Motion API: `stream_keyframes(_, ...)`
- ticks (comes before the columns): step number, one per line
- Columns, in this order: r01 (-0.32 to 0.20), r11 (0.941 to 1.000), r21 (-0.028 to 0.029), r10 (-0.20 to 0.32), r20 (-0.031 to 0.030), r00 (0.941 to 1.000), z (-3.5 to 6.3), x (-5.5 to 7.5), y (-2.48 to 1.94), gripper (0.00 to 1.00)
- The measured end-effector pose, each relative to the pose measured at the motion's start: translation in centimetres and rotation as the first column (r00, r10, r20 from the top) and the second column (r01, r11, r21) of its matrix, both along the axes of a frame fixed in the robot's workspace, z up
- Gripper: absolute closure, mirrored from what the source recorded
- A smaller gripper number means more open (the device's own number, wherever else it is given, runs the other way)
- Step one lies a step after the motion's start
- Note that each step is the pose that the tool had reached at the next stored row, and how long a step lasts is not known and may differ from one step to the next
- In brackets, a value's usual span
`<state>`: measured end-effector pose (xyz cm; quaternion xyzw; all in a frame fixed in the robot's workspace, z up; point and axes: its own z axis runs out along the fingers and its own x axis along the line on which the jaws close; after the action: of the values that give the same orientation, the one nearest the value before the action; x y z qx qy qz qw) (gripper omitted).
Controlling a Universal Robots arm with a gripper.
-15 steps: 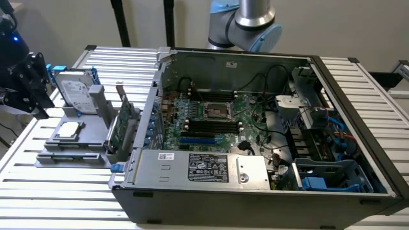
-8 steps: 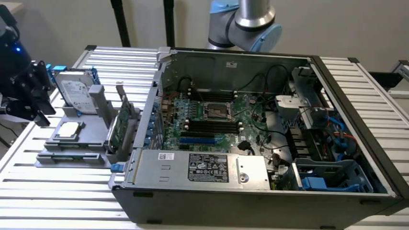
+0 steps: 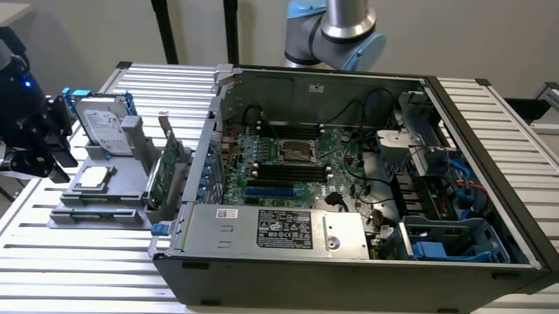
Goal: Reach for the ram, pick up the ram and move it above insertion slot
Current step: 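Pick up the ram and move it above insertion slot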
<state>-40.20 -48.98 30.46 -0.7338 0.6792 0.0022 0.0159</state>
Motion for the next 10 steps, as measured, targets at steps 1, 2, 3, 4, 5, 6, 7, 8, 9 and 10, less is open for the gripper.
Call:
stream_keyframes(1,0.002,1.0000,-0.0001,-0.002,-0.0001,1.0000,-0.19,0.0,-0.07,0.63)
stream_keyframes(2,0.003,1.0000,0.0000,-0.003,0.0001,1.0000,-0.38,0.0,-0.12,0.63)
stream_keyframes(3,0.005,1.0000,0.0000,-0.005,0.0000,1.0000,-0.56,0.1,-0.16,0.63)
stream_keyframes(4,0.008,1.0000,-0.0001,-0.008,-0.0001,1.0000,-0.73,0.1,-0.17,0.63)
stream_keyframes(5,0.010,0.9999,-0.0002,-0.010,-0.0002,0.9999,-0.91,0.2,-0.19,0.63)
stream_keyframes(6,0.012,0.9999,-0.0001,-0.012,-0.0002,0.9999,-1.09,0.3,-0.20,0.63)
stream_keyframes(7,0.014,0.9999,-0.0001,-0.014,-0.0001,0.9999,-1.28,0.3,-0.22,0.63)
stream_keyframes(8,0.016,0.9999,-0.0001,-0.016,-0.0001,0.9999,-1.46,0.4,-0.22,0.63)
stream_keyframes(9,0.018,0.9998,-0.0001,-0.018,-0.0001,0.9998,-1.64,0.5,-0.23,0.63)
stream_keyframes(10,0.019,0.9998,-0.0001,-0.019,-0.0001,0.9998,-1.82,0.6,-0.23,0.63)
